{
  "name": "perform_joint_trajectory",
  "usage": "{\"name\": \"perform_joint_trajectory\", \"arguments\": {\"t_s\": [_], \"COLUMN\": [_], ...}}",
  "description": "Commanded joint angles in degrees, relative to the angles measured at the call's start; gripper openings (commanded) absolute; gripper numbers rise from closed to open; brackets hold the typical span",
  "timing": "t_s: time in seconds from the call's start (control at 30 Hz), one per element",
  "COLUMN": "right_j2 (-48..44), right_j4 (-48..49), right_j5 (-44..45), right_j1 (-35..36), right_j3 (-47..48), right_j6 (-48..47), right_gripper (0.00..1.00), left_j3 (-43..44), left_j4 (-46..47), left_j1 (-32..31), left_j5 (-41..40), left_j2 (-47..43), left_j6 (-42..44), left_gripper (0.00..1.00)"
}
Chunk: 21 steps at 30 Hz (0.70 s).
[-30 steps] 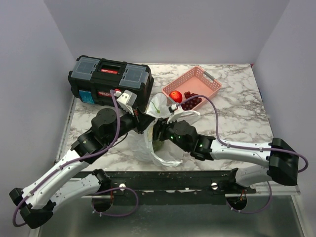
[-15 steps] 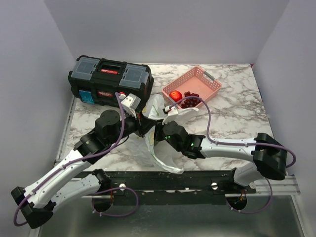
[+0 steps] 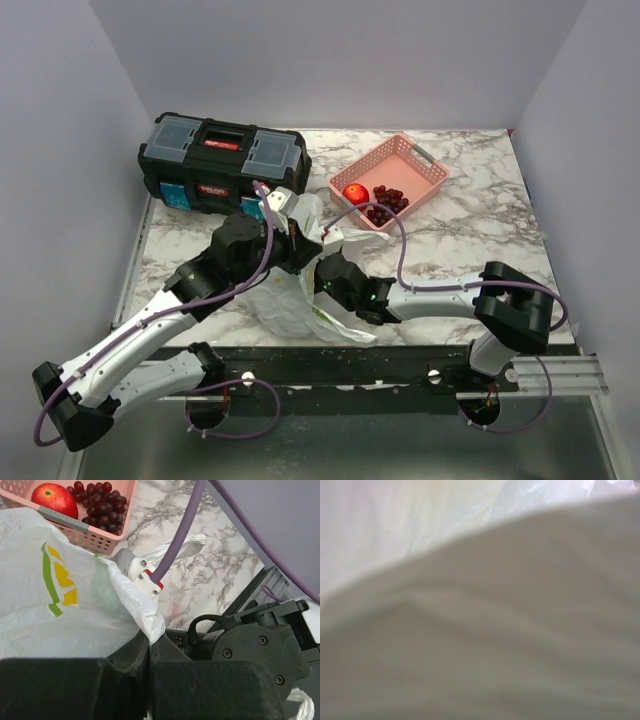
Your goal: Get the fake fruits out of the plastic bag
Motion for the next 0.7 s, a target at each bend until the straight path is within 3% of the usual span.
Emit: {"name": "perform_joint_trajectory", "arguments": {"t_s": [0.0, 0.3, 0.5, 0.67], "right_j2": [-1.4, -9.5, -14.6, -15.7], "right_j4": [-5.1, -7.7, -7.7, -11.2], "right_j5": [6.0, 13.7, 16.4, 17.1], "right_j1": [-0.1, -0.1, -0.8, -2.5], "right_j3": [-4.7, -12.4, -13.0, -8.5], "right_j6": [-3.1, 0.3, -0.8, -2.9], "right_gripper": [0.88, 0.92, 0.97, 1.0], "left_j3": [2.5, 3.0, 15.5, 31.7], "left_j4": [-1.1, 1.7, -0.4, -7.3], "left_j1": [0.0, 0.0, -0.1, -0.1], "left_j5": [-1.5, 2.8, 7.7, 7.2], "left_j2": [2.4, 9.6, 18.0, 24.4], "left_j6": [-1.2, -6.1, -4.5, 0.7], "left_gripper": [0.0, 0.0, 0.0, 0.0]}}
